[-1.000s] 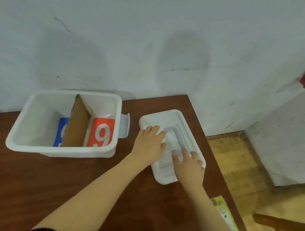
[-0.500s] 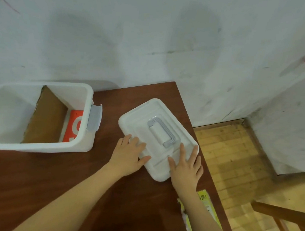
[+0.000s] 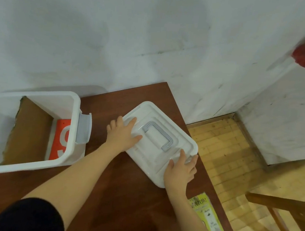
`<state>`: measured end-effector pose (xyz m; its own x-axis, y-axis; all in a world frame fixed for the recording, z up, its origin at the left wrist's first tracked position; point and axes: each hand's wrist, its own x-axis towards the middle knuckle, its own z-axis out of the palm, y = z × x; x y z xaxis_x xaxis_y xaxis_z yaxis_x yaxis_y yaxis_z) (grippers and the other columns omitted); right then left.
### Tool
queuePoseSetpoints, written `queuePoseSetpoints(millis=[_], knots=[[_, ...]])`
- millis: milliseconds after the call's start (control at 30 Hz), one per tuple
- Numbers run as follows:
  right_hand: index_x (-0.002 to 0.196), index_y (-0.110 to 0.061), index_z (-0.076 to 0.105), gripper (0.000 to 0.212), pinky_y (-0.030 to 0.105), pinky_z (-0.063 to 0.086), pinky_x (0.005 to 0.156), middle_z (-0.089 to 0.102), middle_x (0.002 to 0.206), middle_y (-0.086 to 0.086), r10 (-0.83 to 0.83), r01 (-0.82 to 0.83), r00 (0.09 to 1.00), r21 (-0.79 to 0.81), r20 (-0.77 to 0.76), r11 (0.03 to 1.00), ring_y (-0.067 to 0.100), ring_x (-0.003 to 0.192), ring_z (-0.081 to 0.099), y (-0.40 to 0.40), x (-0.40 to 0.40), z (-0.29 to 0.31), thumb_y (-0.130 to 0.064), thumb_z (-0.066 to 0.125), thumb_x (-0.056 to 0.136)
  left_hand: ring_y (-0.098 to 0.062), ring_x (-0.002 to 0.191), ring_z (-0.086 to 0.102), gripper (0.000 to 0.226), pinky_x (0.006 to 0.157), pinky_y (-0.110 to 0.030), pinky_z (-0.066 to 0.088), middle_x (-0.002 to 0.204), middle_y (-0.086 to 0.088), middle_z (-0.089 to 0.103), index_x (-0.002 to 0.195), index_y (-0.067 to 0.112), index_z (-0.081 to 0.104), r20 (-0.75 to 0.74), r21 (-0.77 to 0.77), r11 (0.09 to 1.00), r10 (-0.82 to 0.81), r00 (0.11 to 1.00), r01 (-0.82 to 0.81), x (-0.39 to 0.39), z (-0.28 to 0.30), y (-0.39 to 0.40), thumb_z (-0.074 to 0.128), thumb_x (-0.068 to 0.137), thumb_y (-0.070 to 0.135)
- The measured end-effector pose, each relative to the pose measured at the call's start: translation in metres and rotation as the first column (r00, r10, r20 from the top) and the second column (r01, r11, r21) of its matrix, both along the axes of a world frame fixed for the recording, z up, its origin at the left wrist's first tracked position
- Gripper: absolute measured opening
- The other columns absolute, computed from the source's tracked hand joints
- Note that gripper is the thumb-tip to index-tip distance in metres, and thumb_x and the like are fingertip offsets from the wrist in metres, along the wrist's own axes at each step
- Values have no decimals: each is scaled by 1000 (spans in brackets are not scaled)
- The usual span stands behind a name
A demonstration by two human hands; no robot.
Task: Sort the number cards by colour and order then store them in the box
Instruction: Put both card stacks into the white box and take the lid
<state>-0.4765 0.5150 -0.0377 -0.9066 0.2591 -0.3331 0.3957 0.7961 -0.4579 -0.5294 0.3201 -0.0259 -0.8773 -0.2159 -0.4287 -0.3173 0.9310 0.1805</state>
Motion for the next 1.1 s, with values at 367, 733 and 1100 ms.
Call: queuePoseSetpoints(millis=[367, 733, 1100], knots=[[135, -16, 46, 41, 53, 23, 112, 26, 153, 8, 69, -95, 935, -60, -349, 994, 37, 139, 20, 11, -15, 72, -21, 46, 95, -37, 118, 31, 69, 100, -47, 26, 140, -18, 24, 144, 33, 19, -413, -182, 982, -27, 910, -53, 32, 86, 17, 35, 84, 65], [138, -25, 44, 44, 51, 17, 113, 24, 155, 2, 445, -460, 802, 64, -399, 886, 39, 143, 10, -67, 8, 142, -35, 40, 95, -45, 118, 34, 69, 99, -52, 29, 149, -17, 19, 143, 31, 23, -541, -185, 917, 205, 815, -353, 122, 147, -55, 33, 85, 67], [129, -22, 55, 40, 49, 27, 112, 38, 148, 2, 559, -609, 744, -26, -367, 793, 35, 139, 23, -222, 50, 127, -36, 46, 93, -40, 112, 37, 69, 95, -47, 31, 149, -10, 17, 142, 35, 21, -443, -199, 845, 373, 815, -496, 210, 123, -190, 28, 84, 70]])
